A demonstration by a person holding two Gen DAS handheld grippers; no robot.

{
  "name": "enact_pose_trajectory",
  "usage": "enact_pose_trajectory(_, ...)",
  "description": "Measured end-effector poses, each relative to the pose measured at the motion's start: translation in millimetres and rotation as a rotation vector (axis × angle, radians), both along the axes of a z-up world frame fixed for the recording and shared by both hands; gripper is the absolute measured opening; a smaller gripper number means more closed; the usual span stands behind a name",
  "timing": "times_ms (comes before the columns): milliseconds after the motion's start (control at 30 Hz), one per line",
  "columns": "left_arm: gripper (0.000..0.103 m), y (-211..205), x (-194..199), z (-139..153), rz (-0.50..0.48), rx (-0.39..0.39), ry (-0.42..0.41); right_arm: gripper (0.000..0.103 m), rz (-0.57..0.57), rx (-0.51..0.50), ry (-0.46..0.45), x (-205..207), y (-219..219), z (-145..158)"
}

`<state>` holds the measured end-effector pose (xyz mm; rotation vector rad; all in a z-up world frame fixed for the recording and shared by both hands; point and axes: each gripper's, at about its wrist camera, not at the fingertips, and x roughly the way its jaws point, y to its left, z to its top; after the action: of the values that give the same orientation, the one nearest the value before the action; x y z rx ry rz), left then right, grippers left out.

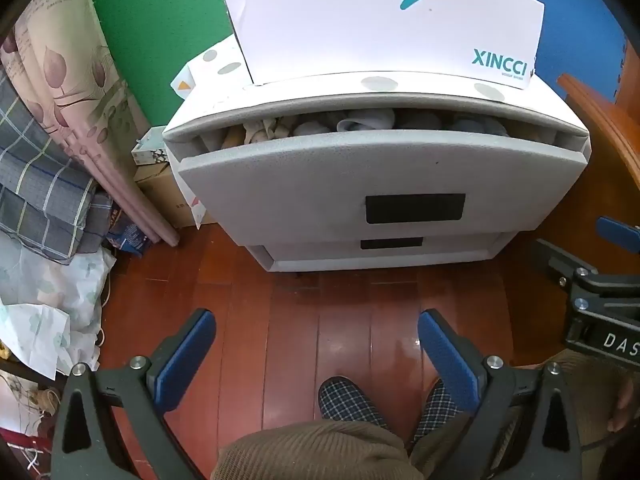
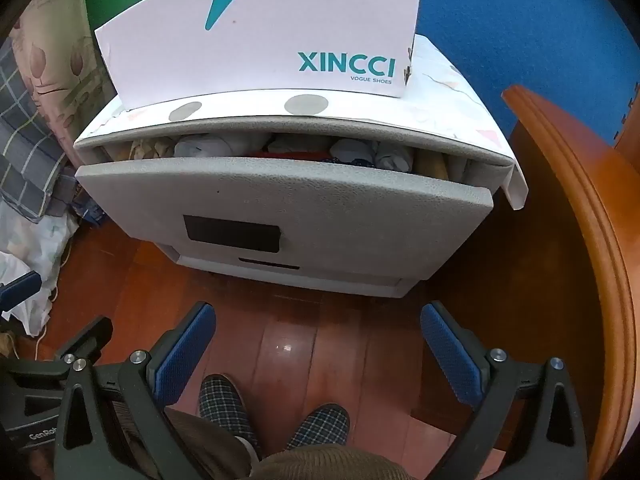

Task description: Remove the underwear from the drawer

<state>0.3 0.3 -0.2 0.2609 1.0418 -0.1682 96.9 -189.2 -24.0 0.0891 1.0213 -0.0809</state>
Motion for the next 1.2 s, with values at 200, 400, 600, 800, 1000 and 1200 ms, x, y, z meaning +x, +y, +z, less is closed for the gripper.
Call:
enact_pose_trajectory(200,0.103,2.6,3.9,-0.6,-0.001,0.000,0.003,0.101,-0.004,-0.001,-0.003,1.0,-1.9,-0.3)
enact_pose_trajectory(400,0.103,4.6,2.8,2.7,-0.006,0.012,-0.007,0.101,0.000,-0.020,0.007,0.8,1.4,-0.6)
enact_pose_trajectory(600,0.103,-1.6,-2.4,-0.7,0.000,0.023,-0.012,0.101,0.000,-0.025,0.011,0.9,-1.1,-1.5)
enact_pose_trajectory(800,0.103,-0.3,-2.1,-1.3,0.000,0.020,-0.012,0.101,-0.001,-0.026,0.014,0.7,-2.0,-2.5)
enact_pose_trajectory(1000,0.103,0.4,-2.6,-1.0,-0.001,0.017,-0.011,0.101,-0.002,-0.027,0.014,1.0,-1.2,-1.9)
enact_pose_trajectory(1200,0.103,3.3,-2.4,-0.6,-0.002,0.017,-0.011,0.101,-0.002,-0.024,0.013,0.2,-2.5,-2.2)
